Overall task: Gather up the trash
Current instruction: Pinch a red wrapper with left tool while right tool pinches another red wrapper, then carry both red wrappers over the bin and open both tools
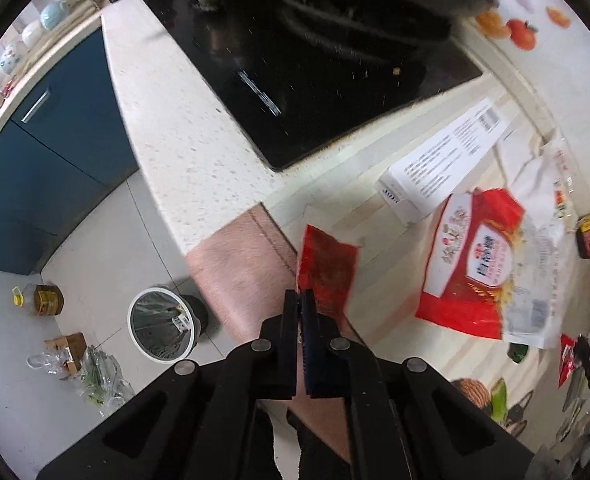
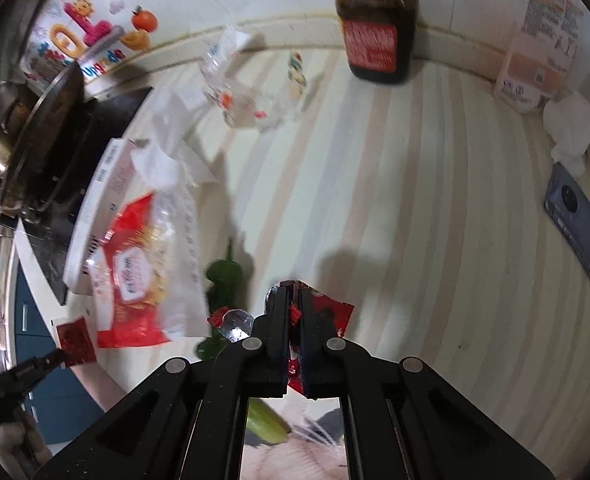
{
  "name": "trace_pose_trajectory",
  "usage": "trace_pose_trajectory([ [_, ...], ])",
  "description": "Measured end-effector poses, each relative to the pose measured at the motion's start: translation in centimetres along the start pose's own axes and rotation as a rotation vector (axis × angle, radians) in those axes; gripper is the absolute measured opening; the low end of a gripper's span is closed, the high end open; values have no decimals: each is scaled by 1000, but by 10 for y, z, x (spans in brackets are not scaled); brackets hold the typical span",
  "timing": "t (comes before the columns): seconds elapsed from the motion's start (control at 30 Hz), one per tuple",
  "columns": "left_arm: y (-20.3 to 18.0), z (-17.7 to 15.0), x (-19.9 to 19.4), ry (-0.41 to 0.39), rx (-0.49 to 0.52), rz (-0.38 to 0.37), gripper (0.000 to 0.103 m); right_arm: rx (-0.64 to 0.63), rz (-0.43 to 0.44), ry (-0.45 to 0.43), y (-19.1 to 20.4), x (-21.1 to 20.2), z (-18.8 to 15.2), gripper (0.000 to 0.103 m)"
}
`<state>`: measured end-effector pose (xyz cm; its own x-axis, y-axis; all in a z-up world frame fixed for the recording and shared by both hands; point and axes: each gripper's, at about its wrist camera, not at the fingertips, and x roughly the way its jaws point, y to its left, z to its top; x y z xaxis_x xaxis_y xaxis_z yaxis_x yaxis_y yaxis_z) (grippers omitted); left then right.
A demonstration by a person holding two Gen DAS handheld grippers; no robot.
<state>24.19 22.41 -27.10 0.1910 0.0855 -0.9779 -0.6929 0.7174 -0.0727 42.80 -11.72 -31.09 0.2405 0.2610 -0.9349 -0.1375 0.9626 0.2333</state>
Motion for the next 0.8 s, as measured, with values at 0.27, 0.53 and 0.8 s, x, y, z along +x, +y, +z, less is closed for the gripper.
trace_pose_trajectory([
  [0.27, 55, -8, -52, -102, -61, -34, 0, -106, 97, -67, 71, -46, -2, 3],
  [0.53, 155, -27, -72, -162, -177, -45, 0, -313, 239, -16, 204, -56, -61, 3],
  [0.8, 283, -83, -16, -71, -344, 2, 0, -542, 316, 148, 331, 16, -183, 3],
])
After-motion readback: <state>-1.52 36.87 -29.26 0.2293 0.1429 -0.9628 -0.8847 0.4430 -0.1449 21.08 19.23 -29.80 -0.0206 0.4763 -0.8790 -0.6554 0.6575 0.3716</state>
